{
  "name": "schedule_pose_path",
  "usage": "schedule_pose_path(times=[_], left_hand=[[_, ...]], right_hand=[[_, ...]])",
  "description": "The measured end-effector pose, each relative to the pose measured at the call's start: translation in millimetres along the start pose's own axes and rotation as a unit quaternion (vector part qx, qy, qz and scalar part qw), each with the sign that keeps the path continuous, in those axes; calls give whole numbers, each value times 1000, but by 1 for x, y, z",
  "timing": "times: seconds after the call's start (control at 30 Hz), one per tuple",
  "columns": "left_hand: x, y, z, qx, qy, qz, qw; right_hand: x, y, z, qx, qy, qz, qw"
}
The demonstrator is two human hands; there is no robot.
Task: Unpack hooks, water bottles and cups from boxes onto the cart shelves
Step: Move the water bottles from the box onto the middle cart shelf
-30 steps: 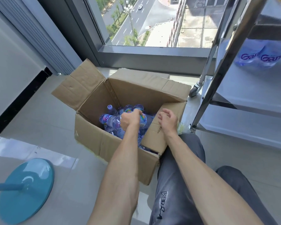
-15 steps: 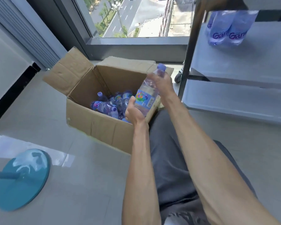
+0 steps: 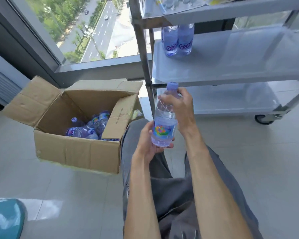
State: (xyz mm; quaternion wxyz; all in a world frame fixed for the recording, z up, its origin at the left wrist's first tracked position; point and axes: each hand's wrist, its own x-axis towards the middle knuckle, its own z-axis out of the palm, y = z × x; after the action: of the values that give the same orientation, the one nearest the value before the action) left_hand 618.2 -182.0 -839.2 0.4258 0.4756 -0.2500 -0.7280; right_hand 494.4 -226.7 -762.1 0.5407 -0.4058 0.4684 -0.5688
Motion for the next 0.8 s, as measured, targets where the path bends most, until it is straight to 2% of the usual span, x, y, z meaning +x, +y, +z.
schedule_pose_path(times=[0.07, 0.17, 0.23, 0.33, 0.43, 0.57, 0.7, 0.8], left_hand=[[9, -3, 21, -6, 5, 48, 999], [23, -4, 57, -13, 116, 145, 982], [28, -8, 70, 8, 159, 191, 969], [29, -13, 71, 26, 121, 224, 967], [34, -16, 71, 22, 117, 219, 968], [56, -7, 74, 63, 115, 213, 968], [89, 34, 75, 214, 83, 233, 945], [115, 70, 81, 290, 158, 263, 906]], right_hand=[[5, -15, -18, -20, 28, -25, 999], [19, -36, -38, -156, 42, -28, 987], [27, -43, -46, -200, 53, 1, 978], [36, -47, -54, -270, 105, 30, 957], [46, -46, -50, -349, 95, 36, 932], [65, -44, -33, -329, 86, -17, 940], [93, -38, -26, -313, 100, -81, 941], [118, -37, -25, -273, 78, -98, 954]])
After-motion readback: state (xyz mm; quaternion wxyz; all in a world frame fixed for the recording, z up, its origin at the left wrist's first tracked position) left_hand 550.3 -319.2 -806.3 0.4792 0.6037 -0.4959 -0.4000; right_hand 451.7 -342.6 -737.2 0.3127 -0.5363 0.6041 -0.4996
